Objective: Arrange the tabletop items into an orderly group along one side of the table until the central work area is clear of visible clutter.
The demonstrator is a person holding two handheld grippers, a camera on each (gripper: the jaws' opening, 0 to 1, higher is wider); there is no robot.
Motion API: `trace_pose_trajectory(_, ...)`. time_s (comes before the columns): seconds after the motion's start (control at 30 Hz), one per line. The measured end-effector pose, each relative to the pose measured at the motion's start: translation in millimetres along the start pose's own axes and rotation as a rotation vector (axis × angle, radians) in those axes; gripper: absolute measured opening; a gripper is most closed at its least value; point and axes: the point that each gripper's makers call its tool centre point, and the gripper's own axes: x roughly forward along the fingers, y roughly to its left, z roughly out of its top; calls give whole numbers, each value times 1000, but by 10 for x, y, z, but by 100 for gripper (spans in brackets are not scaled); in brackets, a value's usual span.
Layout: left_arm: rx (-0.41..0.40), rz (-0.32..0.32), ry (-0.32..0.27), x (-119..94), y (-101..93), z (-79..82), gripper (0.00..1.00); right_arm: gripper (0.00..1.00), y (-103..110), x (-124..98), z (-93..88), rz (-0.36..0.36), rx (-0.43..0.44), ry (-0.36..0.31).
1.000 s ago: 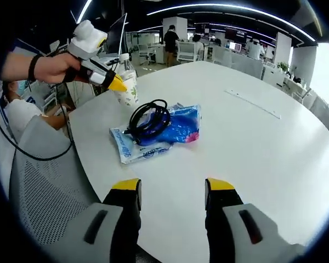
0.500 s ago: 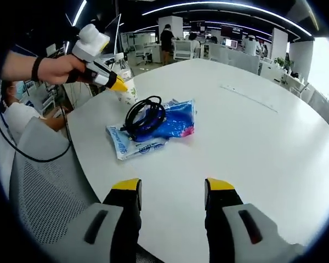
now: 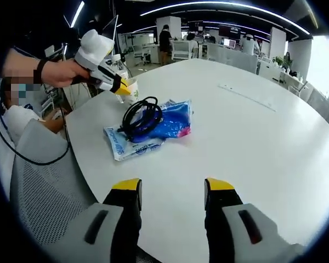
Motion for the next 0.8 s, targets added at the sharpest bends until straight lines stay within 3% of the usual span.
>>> trace_pose_trajectory(0.8, -31, -30, -14, 91, 15, 61, 2, 44, -63, -4, 70, -13, -7, -4)
